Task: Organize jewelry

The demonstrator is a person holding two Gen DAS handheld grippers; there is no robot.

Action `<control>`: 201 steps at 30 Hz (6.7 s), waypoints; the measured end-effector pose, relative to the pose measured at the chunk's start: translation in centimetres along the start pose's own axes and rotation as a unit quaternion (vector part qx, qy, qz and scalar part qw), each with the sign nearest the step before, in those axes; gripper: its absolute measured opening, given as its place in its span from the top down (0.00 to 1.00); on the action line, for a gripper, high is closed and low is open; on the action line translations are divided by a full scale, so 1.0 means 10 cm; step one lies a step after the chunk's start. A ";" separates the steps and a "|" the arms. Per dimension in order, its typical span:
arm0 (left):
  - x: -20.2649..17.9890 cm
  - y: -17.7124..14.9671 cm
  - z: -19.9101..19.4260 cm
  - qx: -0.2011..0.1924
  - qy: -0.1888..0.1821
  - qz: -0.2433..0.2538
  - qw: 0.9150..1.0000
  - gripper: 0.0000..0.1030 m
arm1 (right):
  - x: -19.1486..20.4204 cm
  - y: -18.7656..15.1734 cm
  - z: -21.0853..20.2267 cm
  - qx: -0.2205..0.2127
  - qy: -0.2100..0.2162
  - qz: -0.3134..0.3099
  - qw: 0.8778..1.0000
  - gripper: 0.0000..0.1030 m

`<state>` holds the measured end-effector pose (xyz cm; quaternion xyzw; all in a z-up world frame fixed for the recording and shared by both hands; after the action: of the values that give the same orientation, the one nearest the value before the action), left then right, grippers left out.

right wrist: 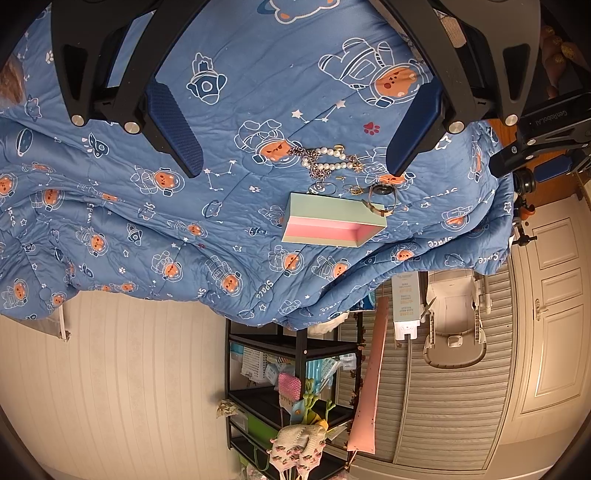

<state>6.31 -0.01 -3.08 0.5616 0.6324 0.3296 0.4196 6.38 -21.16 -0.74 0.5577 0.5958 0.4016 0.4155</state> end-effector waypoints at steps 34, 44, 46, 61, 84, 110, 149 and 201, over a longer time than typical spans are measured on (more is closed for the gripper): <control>-0.09 -0.16 0.39 0.068 -0.063 -0.009 0.996 0.07 | 0.20 -0.39 0.88 0.184 0.118 -0.027 0.975 0.05; 0.03 -0.11 0.88 0.110 -0.061 0.021 0.992 0.07 | -0.02 -0.47 1.53 0.262 0.161 -0.014 0.951 0.30; 0.03 -0.10 0.99 0.117 -0.060 0.032 0.991 0.07 | 0.07 -0.56 1.59 0.288 0.192 0.010 0.938 0.36; 0.02 0.06 1.89 0.142 -0.068 0.056 0.986 0.32 | 0.53 -0.74 2.05 0.316 0.208 -0.012 0.926 0.67; -0.12 0.22 2.64 0.182 -0.071 0.063 0.979 0.91 | 0.52 -0.75 2.10 0.307 0.207 -0.016 0.929 0.85; -0.22 0.65 2.19 0.156 -0.134 0.017 0.978 0.96 | 0.47 -0.13 2.05 0.275 0.286 -0.019 0.918 0.85; -0.64 1.07 4.23 0.286 -0.079 0.054 0.954 0.97 | 0.71 0.21 3.96 0.340 0.240 -0.121 0.901 0.85; -0.09 0.67 2.53 0.183 -0.117 -0.031 0.976 0.07 | -0.26 -0.07 2.70 0.264 0.177 -0.003 0.948 0.30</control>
<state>32.07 -1.22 -7.89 0.6439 0.6453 0.1268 0.3909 31.71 -23.42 -10.26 0.5659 0.7462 0.3205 0.1425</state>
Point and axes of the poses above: each gripper's, at about its wrist camera, not at the fingertips, and z roughly the way its jaws point, x to its left, y to its top, the point moved 7 cm from there along z, roughly the way its jaws point, and after that the axes turned 3 degrees about -y, right-handed, at the moved point
